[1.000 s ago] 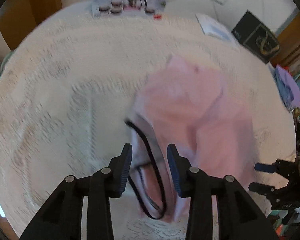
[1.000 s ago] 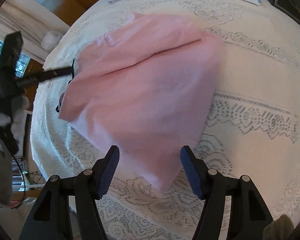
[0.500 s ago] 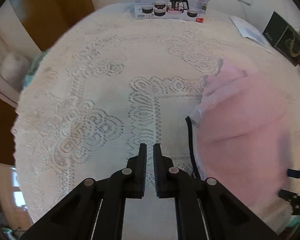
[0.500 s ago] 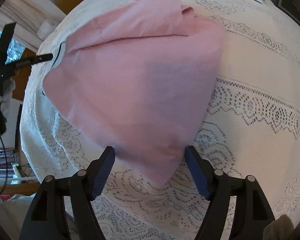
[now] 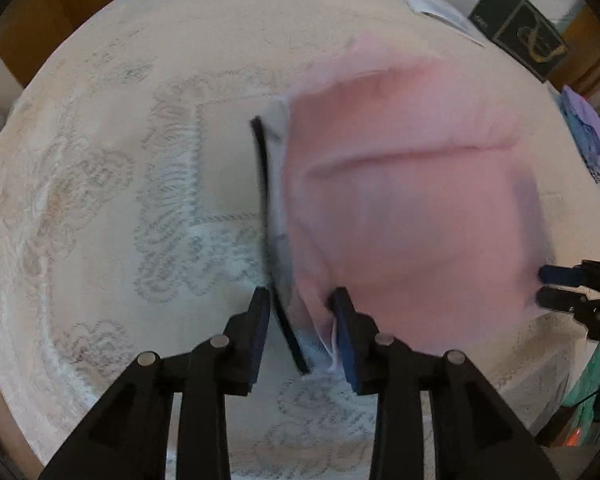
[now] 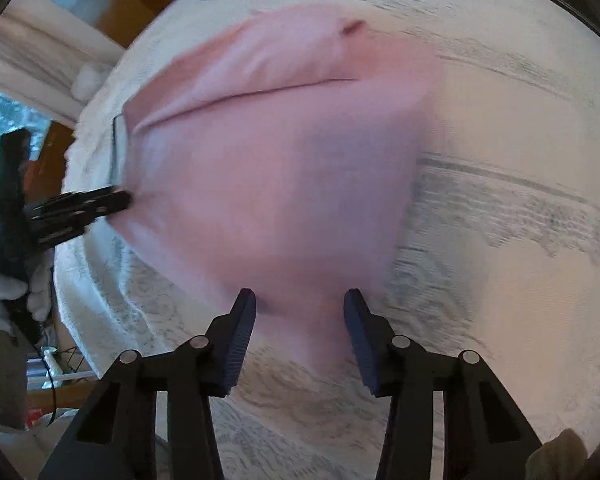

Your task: Fold clothes

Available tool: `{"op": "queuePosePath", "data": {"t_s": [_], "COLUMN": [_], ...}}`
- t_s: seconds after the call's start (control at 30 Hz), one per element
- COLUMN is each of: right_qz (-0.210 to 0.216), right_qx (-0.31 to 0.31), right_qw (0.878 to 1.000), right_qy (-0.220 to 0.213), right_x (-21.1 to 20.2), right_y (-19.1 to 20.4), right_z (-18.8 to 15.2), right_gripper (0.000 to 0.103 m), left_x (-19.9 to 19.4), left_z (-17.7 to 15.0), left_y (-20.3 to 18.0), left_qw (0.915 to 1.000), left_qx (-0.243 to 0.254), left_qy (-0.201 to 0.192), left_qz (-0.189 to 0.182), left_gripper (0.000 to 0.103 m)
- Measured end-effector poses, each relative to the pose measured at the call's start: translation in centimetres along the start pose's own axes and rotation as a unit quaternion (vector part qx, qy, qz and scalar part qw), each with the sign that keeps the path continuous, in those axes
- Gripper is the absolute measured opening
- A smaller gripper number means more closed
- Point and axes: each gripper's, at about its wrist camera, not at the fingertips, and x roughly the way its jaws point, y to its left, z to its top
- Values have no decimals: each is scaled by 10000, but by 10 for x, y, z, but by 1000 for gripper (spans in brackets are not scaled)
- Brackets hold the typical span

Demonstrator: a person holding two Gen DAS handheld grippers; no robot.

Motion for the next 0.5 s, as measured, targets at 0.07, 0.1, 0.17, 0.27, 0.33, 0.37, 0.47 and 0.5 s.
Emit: {"op": "queuePosePath", "data": {"t_s": [0.07,0.1,0.17,0.27,0.33,0.37,0.47,0.5], "right_qz": [97,199,354,658,604,567,490,457], "right_qx": [59,90,147,233,215,187,219,209], "right_qw": [9995,9985,9958,9923,9926,9931,9957,9964], "right_qy": [-288,-495,-837,-1028,-1035,-1007,-757,-676], "right_x": [-19,-32,-47,-55,-53,-50,-35,-31], "right_y": [-7,-10,-17,-20,-12,-10,-7,-7], "right_z": [10,17,40,85,110,124,155,160], "right_gripper": [46,46,51,73,73,73,73,72], "left_x": [-17,-27,-39,-36,-22,-15,3,10], "left_z": [14,24,48,89,116,127,147,149], "left_y": [1,-1,-7,-24,-33,-38,-51,-55], "left_qw": [9997,9991,9972,9960,9960,9960,9952,9948], "left_qx": [-45,-8,25,256,438,511,748,820], "left_qy": [-217,-389,-645,-748,-671,-612,-438,-389], "left_qz": [-102,-174,-367,-414,-393,-398,-446,-455], "left_gripper": [34,34,38,47,47,47,47,47]}}
